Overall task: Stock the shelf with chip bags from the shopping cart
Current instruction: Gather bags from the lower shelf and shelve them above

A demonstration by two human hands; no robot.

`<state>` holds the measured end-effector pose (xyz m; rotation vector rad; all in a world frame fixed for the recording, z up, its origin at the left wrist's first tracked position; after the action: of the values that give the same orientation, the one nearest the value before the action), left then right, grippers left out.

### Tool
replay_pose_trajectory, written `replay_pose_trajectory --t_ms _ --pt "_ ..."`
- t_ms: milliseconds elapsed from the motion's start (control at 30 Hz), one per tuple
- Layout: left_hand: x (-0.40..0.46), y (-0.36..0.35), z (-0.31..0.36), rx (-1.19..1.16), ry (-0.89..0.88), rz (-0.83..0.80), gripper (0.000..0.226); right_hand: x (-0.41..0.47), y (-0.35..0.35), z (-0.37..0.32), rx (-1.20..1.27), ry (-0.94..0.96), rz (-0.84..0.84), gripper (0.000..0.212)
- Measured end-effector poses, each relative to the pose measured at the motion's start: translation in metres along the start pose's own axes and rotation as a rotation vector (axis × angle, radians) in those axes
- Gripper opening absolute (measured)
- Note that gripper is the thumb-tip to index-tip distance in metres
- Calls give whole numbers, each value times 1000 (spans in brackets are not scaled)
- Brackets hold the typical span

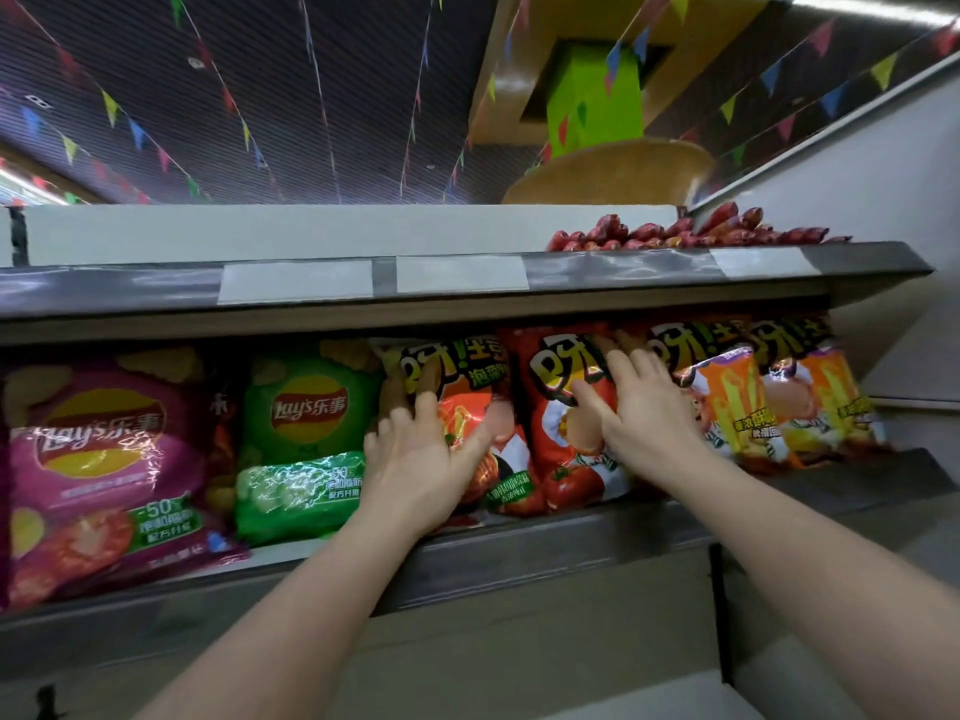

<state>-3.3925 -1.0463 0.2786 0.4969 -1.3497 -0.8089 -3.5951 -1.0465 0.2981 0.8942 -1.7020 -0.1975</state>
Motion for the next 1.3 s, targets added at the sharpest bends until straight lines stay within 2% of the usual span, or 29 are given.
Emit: replay_pose_trajectory --t_ms 133,200,267,400,500,567,733,833,933,1100,1300 --pt "-8 11 5 47 -77 190 111 -6 6 -7 1 48 30 60" --pt "-12 13 8 25 -138 239 100 -10 9 -11 -2 96 15 61" --pt "-15 13 12 33 -201 219 93 -11 9 -12 -33 117 -14 59" --pt "-13 0 16 188 -279 49 94 -6 3 -10 -157 88 -107 54" --pt "-13 -2 17 240 -270 -14 74 -2 -3 -10 -203 82 -144 53" --pt "-14 -2 18 261 -267 -20 70 0 -6 -8 -213 66 -148 55" --pt "-14 -2 17 201 -266 5 70 4 -3 -6 -89 17 -164 55" --pt "-18 5 15 109 -258 80 83 3 5 -8 -5 28 -112 57" --pt "-25 11 14 36 -256 154 92 -1 11 -12 24 77 -23 59" --pt "-41 18 11 -29 -264 221 85 -13 14 -33 16 192 10 78" --pt "-67 37 -20 -34 -136 285 81 -39 0 -84 177 425 -32 63"
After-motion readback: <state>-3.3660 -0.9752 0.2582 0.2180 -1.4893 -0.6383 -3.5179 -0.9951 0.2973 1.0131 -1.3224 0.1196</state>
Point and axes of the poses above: each hand's wrist, its own x-axis towards the middle knuckle, its own y-axis out of the back of the hand, z = x × y, the point moved 5 cm from there along x, towards the middle knuckle, and after that the axes turned 5 degrees about x, right-handed, at the moved point
